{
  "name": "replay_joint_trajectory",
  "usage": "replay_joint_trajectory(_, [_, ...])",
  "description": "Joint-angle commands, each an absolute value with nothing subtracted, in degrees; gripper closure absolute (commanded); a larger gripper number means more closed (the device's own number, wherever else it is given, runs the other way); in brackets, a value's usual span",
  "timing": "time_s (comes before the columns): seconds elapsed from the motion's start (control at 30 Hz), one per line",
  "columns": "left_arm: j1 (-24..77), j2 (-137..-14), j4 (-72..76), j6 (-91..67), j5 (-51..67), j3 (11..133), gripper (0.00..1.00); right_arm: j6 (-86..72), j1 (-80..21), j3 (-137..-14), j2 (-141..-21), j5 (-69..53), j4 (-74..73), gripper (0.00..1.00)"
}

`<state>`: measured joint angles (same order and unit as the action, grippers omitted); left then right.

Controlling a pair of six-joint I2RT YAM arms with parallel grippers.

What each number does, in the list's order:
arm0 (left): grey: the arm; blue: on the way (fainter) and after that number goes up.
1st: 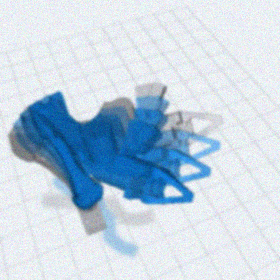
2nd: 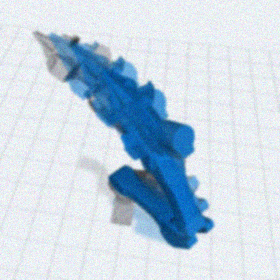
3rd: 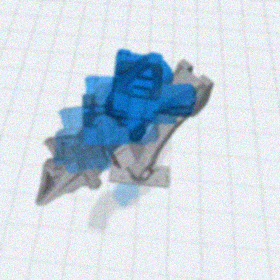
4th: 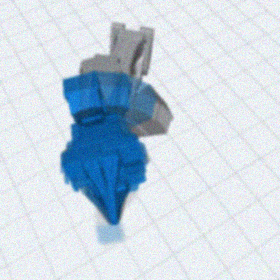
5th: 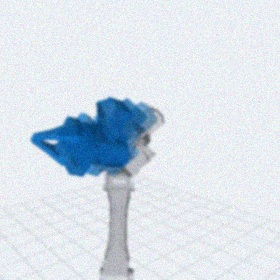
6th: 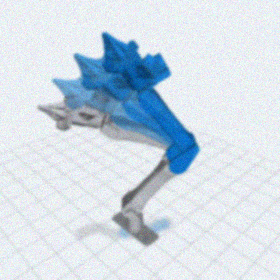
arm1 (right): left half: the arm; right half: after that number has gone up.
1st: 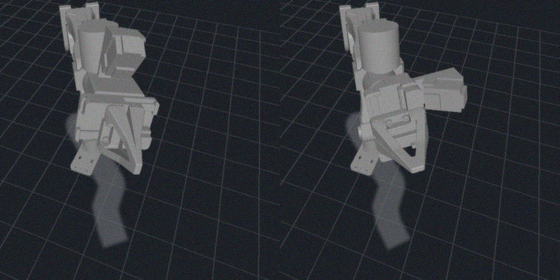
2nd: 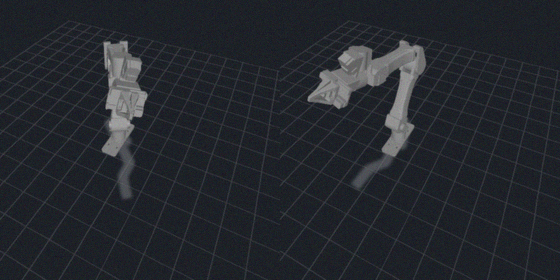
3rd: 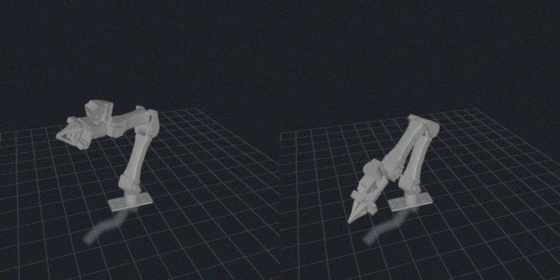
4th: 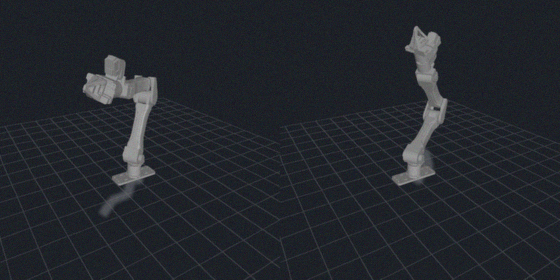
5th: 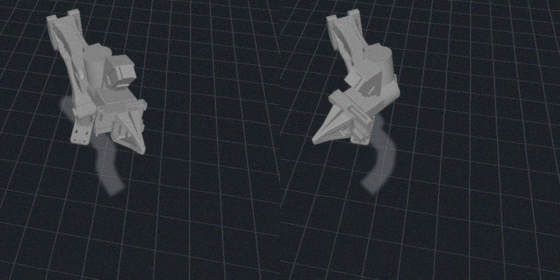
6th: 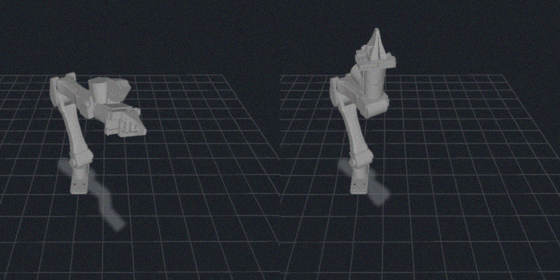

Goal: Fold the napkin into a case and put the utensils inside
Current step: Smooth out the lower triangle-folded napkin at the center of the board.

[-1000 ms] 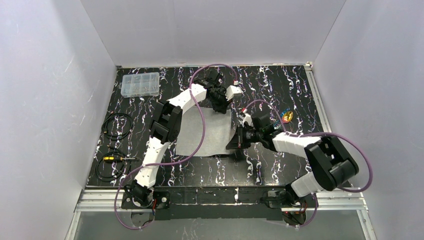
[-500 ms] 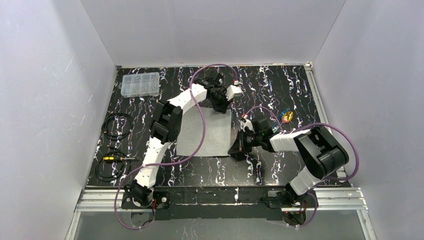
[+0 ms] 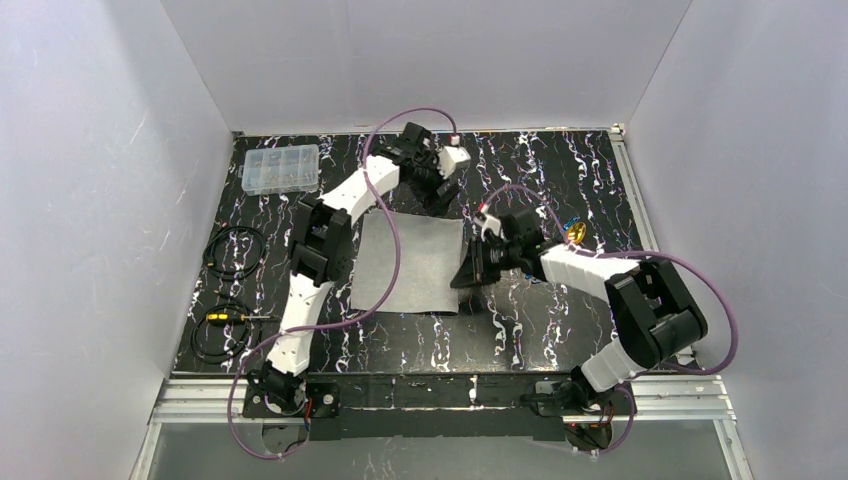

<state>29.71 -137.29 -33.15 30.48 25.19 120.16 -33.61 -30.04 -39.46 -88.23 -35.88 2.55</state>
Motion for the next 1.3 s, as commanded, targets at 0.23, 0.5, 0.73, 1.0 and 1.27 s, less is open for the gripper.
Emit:
replay_joint_trajectory(0.23, [16.8,-123.4,-42.5,27.4,26.4,114.7,0.19,-30.2,-25.4,-66.7,-104.5,-35.3,-1.9,0.86])
replay_joint_trajectory(0.5, [12.6,-129.7,-47.1,30.1,29.4,115.6,0.37,-33.0,-24.1,-81.3,-124.2,-34.6,2.1,0.87])
replay_joint_trajectory(0.73, [12.3,-131.5,-48.2,34.5,30.6,115.1,0.38,-34.4,-22.7,-79.6,-128.0,-32.9,4.5,0.89])
replay_joint_trajectory(1.0, [12.3,-133.2,-45.8,34.8,33.3,116.2,0.29,-32.9,-22.5,-79.2,-127.1,-33.3,3.3,0.89])
replay_joint_trajectory(1.27, [13.6,-135.0,-44.6,35.1,31.9,116.2,0.28,-27.9,-22.4,-81.6,-126.6,-34.6,-2.9,0.9])
